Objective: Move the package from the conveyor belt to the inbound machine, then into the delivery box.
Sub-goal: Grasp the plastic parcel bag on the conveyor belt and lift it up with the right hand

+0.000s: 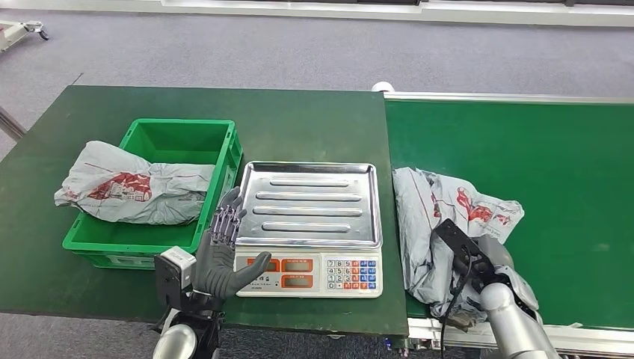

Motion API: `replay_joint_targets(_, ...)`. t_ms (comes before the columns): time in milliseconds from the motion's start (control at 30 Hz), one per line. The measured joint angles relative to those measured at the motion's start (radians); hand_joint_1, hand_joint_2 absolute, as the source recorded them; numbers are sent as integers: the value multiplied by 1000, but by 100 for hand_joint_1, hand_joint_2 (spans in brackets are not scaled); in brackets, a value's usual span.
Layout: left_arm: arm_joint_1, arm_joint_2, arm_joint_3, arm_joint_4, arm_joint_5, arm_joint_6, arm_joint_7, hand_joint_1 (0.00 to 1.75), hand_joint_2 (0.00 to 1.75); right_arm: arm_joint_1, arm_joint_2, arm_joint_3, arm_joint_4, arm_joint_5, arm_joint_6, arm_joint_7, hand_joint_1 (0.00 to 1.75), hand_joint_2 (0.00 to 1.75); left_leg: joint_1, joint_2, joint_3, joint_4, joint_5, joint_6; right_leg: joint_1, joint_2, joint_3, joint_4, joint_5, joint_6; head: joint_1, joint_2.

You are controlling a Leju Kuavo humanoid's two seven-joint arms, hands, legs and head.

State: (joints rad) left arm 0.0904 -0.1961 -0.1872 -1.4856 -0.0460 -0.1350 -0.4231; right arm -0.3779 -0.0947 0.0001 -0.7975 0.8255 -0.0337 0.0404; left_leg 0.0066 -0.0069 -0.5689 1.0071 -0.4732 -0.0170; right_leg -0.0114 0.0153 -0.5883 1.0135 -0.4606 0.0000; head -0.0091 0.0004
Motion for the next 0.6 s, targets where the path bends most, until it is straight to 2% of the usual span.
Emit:
replay_joint_targets(333, 4, 0, 0, -2, -1, 0, 0, 0, 175, 20, 3, 17, -46, -2, -12, -5, 175, 175, 0, 0, -1, 0, 0, 0, 0, 0, -1, 0, 0, 0, 0, 0)
replay_joint_targets(467, 11, -1, 0, -7, -5, 0, -4, 0, 175, 33, 8, 17, -114, -10, -103, -44, 175, 175, 0, 0, -2, 0, 0, 0, 0, 0, -2, 0, 0, 0, 0, 0)
replay_joint_targets(600, 15, -5, 0, -10, -10, 8, -17, 0, 175, 47, 21, 18, -276, -26, -206, -88, 175, 175, 0, 0, -3, 0, 0, 0, 0, 0, -3, 0, 0, 0, 0, 0)
